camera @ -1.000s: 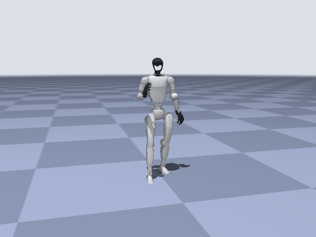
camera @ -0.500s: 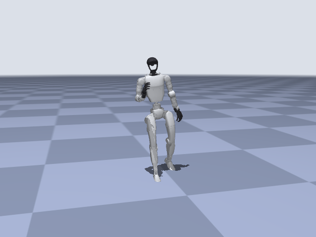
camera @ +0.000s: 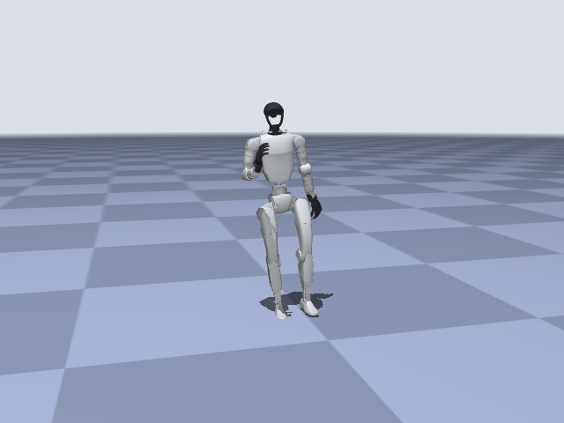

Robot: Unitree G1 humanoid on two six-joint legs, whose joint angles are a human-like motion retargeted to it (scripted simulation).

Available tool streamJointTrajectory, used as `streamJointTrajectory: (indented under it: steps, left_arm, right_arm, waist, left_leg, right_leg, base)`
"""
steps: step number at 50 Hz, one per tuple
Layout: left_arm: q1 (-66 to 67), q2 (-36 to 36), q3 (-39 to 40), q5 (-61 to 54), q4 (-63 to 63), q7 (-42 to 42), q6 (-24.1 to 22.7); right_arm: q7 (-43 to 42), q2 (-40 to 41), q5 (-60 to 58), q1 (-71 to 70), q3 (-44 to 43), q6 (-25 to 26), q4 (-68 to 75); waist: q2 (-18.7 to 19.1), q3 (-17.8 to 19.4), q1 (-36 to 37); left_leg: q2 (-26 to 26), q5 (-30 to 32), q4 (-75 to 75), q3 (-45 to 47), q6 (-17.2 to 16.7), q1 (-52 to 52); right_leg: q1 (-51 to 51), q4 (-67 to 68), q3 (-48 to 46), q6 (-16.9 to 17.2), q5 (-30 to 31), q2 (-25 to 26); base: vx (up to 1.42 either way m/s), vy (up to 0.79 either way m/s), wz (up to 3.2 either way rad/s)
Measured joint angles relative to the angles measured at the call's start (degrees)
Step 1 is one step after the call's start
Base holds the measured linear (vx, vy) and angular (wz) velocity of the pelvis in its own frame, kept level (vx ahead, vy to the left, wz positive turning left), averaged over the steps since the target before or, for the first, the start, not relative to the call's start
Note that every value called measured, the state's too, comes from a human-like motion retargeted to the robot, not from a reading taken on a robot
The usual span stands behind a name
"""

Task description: Upper body actions

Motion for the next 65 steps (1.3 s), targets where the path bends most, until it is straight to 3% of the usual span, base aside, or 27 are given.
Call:
streamJointTrajectory:
  steps: [10, 18, 20, 22, 25, 27, 30, 33, 36, 40, 45, 50, 56, 60, 65]
  left_arm:
    - [0.78, -1.01, 1.55, -2.65, 0.80, -2.39, 0.35]
    - [0.22, -1.74, 2.22, -4.26, -1.53, -3.81, -2.01]
    - [-0.03, -1.53, 2.51, -4.55, -1.65, -5.17, -2.53]
    - [-0.24, -1.20, 2.69, -4.90, -1.74, -6.54, -2.43]
    - [-0.23, -0.78, 2.98, -6.02, -1.89, -7.88, -2.35]
    - [-0.02, -0.57, 3.35, -7.06, -1.99, -7.97, -2.75]
    - [0.44, 0.10, 4.04, -8.44, -1.98, -7.96, -3.52]
    - [0.34, 0.59, 4.36, -8.17, -2.01, -8.74, -2.81]
    - [0.08, 0.18, 3.77, -9.63, -1.52, -8.23, -2.74]
    - [0.34, -0.77, 2.23, -10.60, -1.59, -9.30, -4.53]
    - [0.15, -0.96, 0.41, -6.12, -3.16, -10.43, -5.44]
    - [-0.30, -1.10, -0.86, -5.00, -4.44, -9.47, -5.77]
    - [-0.50, -0.53, -1.15, -5.59, -5.32, -10.75, -6.48]
    - [-1.80, 0.26, -1.16, -5.23, -4.99, -11.58, -5.58]
    - [-2.53, -0.06, -0.07, -6.76, -6.22, -11.06, -6.18]
  right_arm:
    - [0.03, 1.17, -0.49, 0.33, -0.48, 0.14, -0.04]
    - [0.26, 1.95, -0.99, -0.68, -0.39, 0.20, 0.06]
    - [-0.09, 2.36, -1.81, -0.99, 0.22, 0.06, 0.14]
    - [-0.40, 2.85, -2.31, -1.05, 0.64, -0.12, 0.45]
    - [-0.45, 3.39, -2.26, -0.83, 0.81, -0.32, 0.84]
    - [-0.31, 3.37, -1.81, -0.85, 0.75, -0.27, 0.68]
    - [-0.20, 3.26, -1.25, -1.24, 1.22, -0.31, 0.09]
    - [-0.08, 3.66, -1.22, -2.13, 0.96, -0.41, 0.62]
    - [0.79, 3.22, -1.05, -2.22, 0.31, -0.25, 0.53]
    - [0.87, 2.58, -0.28, -2.34, -0.22, -0.32, -0.09]
    - [0.07, 3.64, 0.04, -2.35, 0.43, -0.60, 0.70]
    - [0.64, 2.82, -0.75, -2.52, 0.96, -0.43, 0.55]
    - [0.11, 3.05, -1.38, -2.94, 2.91, -0.12, 1.30]
    - [0.16, 3.49, -1.84, -2.39, 3.43, 0.00, 2.64]
    - [1.55, 4.03, -0.24, -1.71, 3.99, -0.26, 6.77]
  waist:
    - [0.07, -1.07, 0.75]
    - [1.40, -1.24, 2.31]
    - [1.93, -1.17, 2.53]
    - [2.25, -1.06, 2.25]
    - [2.06, -1.26, 1.12]
    - [0.75, -1.51, 0.67]
    - [-0.66, -1.87, 1.29]
    - [-1.39, -1.62, 3.04]
    - [-1.28, -1.19, 2.70]
    - [-0.69, -1.27, 2.16]
    - [-1.07, -0.32, 1.05]
    - [-1.48, 0.82, 0.69]
    - [-1.48, 1.48, -0.70]
    - [-0.42, 1.13, -0.94]
    - [1.32, 0.11, 0.97]
  left_leg:
    - [-0.68, -1.92, -6.64, 1.16, 5.56, 7.31]
    - [0.02, -4.56, -9.46, 2.63, 7.63, 11.23]
    - [0.42, -5.17, -9.79, 3.16, 7.84, 11.99]
    - [0.54, -5.58, -9.66, 2.78, 8.05, 12.48]
    - [0.07, -5.85, -9.22, 1.83, 8.23, 12.97]
    - [-1.43, -6.14, -8.93, 1.52, 8.36, 13.39]
    - [-2.61, -6.84, -8.75, 2.10, 8.39, 14.21]
    - [-2.98, -7.08, -8.14, 2.45, 8.11, 14.27]
    - [-3.10, -6.73, -7.97, 1.92, 7.74, 14.35]
    - [-2.83, -6.63, -8.47, 2.59, 7.96, 14.15]
    - [-3.70, -6.35, -8.74, 1.77, 8.94, 13.57]
    - [-4.24, -6.01, -9.43, 3.62, 10.17, 12.49]
    - [-4.10, -5.13, -10.49, 5.12, 11.27, 11.01]
    - [-2.69, -3.92, -10.84, 5.36, 11.08, 9.53]
    - [-0.83, -2.74, -10.81, 5.85, 10.59, 7.57]
  right_leg:
    - [0.15, 7.35, 1.31, 2.58, -0.44, -0.37]
    - [-6.92, 24.04, 2.59, 6.76, 8.96, -1.92]
    - [-9.11, 28.74, 1.35, 6.22, 9.10, -2.26]
    - [-10.35, 31.14, -0.36, 4.31, 5.25, -2.77]
    - [-10.52, 26.59, -1.05, 4.08, 0.44, -2.82]
    - [-9.20, 18.47, -0.57, 6.00, 1.40, -3.66]
    - [-6.49, 9.38, -2.11, 2.38, 3.38, -3.42]
    - [-4.27, 6.72, -6.69, 4.25, 3.66, -5.69]
    - [-4.48, 6.02, -0.84, 5.23, 5.09, -3.88]
    - [-4.74, 5.86, -3.90, 6.44, 6.59, -5.62]
    - [-5.88, 6.04, -2.44, 5.93, 8.02, -5.19]
    - [-7.58, 6.16, -1.17, 7.83, 9.23, -5.92]
    - [-8.12, 6.50, 6.47, 10.50, 4.48, -3.45]
    - [-6.21, 11.05, 5.22, 8.05, 1.55, -1.38]
    - [-3.47, 20.63, 2.38, 4.86, 2.03, 1.09]
  base:
    - [0.26, 0.13, -0.11]
    - [0.18, 0.18, -0.27]
    - [0.10, 0.10, -0.33]
    - [0.12, 0.09, -0.02]
    - [0.13, 0.06, 0.27]
    - [0.15, 0.03, 0.21]
    - [0.11, -0.02, -0.32]
    - [0.04, -0.03, -0.35]
    - [0.02, 0.03, 0.20]
    - [0.01, 0.03, -0.05]
    - [-0.09, 0.03, 0.09]
    - [-0.14, 0.05, -0.19]
    - [-0.18, 0.02, -0.18]
    - [-0.21, -0.02, 0.03]
    - [-0.21, -0.01, -0.12]
